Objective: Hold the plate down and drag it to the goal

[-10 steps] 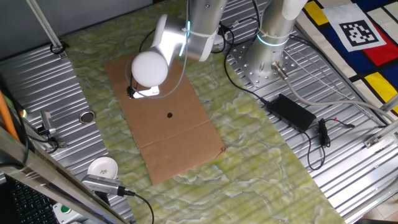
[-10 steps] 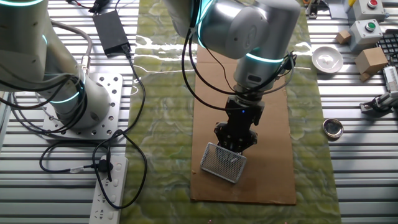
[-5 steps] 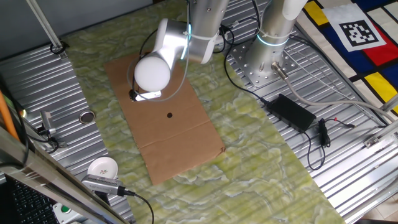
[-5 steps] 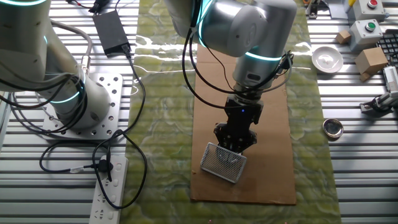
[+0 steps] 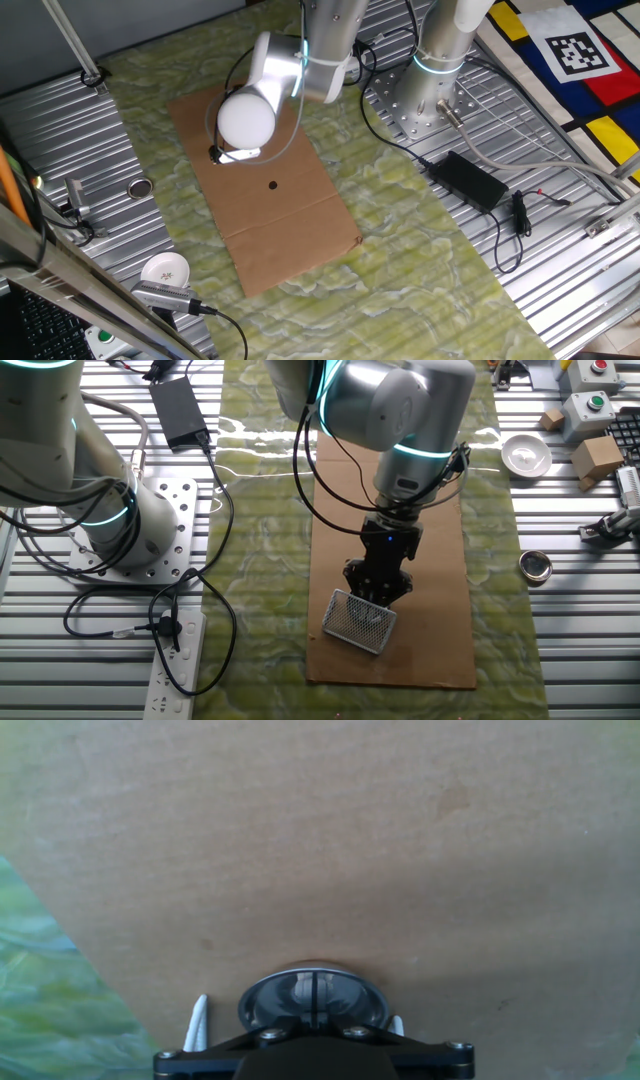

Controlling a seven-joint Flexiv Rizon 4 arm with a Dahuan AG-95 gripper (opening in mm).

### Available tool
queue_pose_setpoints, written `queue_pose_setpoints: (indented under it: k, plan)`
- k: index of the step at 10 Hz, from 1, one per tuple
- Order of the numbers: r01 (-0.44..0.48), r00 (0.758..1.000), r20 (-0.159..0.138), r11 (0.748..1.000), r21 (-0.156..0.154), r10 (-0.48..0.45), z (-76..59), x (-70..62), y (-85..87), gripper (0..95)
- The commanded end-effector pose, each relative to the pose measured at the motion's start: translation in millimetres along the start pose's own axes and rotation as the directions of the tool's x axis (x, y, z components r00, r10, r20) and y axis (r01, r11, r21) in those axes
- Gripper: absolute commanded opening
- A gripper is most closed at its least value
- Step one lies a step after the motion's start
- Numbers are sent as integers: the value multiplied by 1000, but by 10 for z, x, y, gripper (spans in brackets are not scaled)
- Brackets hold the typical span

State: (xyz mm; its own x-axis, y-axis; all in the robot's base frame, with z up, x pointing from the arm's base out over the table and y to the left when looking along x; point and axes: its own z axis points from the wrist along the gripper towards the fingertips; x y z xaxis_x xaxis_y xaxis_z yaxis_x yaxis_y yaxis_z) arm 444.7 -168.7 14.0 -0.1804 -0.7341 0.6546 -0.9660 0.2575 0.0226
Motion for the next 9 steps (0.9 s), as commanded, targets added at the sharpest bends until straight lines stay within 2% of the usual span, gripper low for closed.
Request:
queue_pose_setpoints:
  k: [1,9]
  plan:
    - [-18,1000,0,1000,-14,18,3,10,0,0]
    - [-6,1000,-11,1000,-19,6,8,9,-13,0]
